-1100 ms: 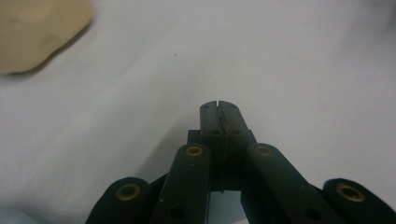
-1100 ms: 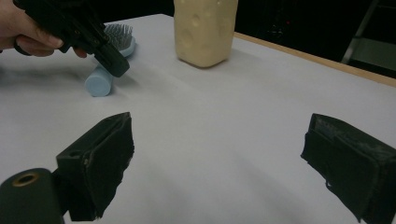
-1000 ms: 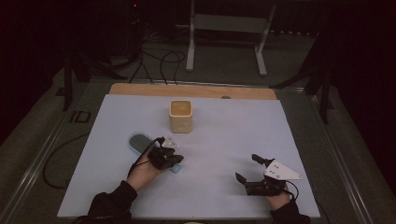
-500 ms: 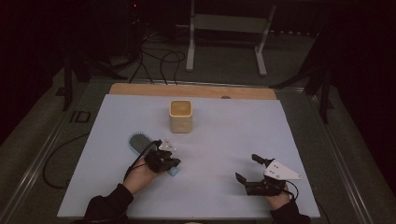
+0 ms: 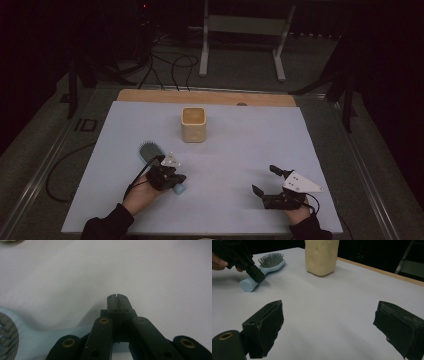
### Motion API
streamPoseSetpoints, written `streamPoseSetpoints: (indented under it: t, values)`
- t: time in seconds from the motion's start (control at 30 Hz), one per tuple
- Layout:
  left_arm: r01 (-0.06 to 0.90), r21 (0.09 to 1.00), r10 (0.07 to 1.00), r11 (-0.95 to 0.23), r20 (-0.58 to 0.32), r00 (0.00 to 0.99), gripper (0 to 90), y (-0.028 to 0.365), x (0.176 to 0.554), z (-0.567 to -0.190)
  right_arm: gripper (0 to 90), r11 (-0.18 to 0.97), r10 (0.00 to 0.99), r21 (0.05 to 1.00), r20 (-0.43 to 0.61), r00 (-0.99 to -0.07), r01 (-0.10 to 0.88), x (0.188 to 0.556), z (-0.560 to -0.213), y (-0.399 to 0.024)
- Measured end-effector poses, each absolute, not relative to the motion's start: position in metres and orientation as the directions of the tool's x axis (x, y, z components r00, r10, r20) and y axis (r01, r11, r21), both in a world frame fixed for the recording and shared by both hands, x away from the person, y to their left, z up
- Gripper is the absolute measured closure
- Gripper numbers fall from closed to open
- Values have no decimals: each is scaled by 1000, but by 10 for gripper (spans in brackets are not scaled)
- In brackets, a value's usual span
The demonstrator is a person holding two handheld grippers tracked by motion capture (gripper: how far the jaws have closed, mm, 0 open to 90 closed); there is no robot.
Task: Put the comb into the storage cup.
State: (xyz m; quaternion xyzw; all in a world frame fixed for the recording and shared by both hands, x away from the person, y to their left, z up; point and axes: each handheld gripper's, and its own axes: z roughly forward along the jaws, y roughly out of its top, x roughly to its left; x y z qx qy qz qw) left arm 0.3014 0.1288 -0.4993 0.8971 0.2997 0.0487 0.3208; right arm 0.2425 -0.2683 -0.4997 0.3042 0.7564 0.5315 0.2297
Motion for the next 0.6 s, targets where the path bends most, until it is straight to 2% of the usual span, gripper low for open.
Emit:
streamPoseSetpoints:
  t: [0.6]
  values:
    - [541, 588, 611, -601, -100, 786, 900, 160, 280, -495, 83, 250, 705, 943, -22, -709, 219, 243, -500, -268]
